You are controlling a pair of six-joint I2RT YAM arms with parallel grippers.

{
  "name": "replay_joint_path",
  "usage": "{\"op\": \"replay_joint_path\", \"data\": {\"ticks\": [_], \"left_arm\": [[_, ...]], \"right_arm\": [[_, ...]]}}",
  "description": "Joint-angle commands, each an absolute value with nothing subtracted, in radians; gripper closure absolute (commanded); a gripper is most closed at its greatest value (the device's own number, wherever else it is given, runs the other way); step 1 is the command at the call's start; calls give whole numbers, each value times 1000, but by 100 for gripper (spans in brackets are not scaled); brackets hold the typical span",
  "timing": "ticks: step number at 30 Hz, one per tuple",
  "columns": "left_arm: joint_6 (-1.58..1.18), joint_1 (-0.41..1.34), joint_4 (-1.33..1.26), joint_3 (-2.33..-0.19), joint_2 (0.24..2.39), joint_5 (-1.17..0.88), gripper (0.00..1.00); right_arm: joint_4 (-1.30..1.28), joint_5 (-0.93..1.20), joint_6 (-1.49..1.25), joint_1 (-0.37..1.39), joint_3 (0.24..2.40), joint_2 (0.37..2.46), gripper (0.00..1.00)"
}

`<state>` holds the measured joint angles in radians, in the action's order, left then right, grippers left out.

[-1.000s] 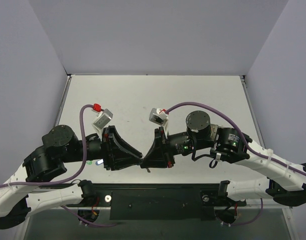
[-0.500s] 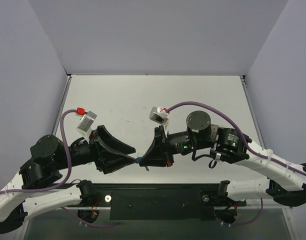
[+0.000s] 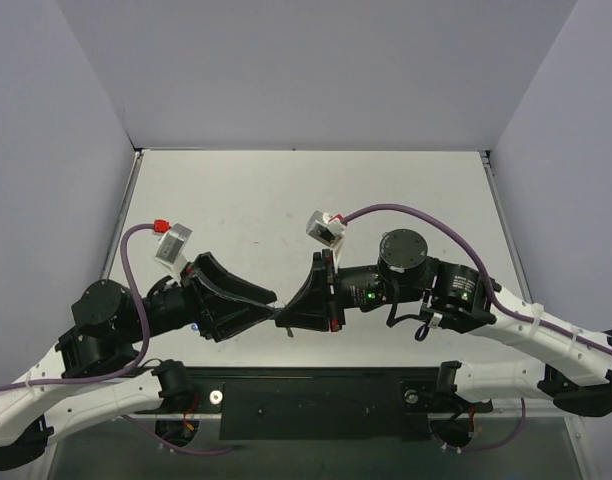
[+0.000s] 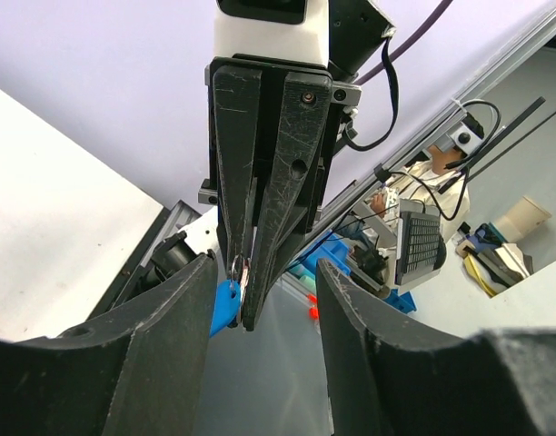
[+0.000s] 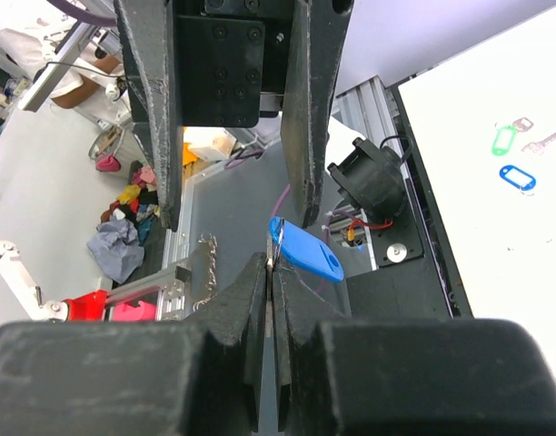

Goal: Remove the keys from the keyring

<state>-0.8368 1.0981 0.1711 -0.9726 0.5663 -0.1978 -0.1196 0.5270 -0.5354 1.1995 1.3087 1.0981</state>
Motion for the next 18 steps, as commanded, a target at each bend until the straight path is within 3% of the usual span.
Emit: {"op": "replay_joint_path", "data": {"ticks": [1, 10, 15, 18], "left_arm": [[-861, 1101, 87, -960, 565, -199, 44], [-868, 1101, 74, -942, 560, -202, 58], [-861, 1101, 86, -946, 565, -204, 88], [-859, 1101, 92, -951, 565, -206, 99]], "right_arm": [[-23, 508, -552, 1207, 1305, 1068, 100], [-9, 497, -555, 1207, 1295, 1069, 100], [-8, 499, -555, 1207, 1293, 1071, 100], [-11, 494, -555, 1207, 1289, 1069, 100]]}}
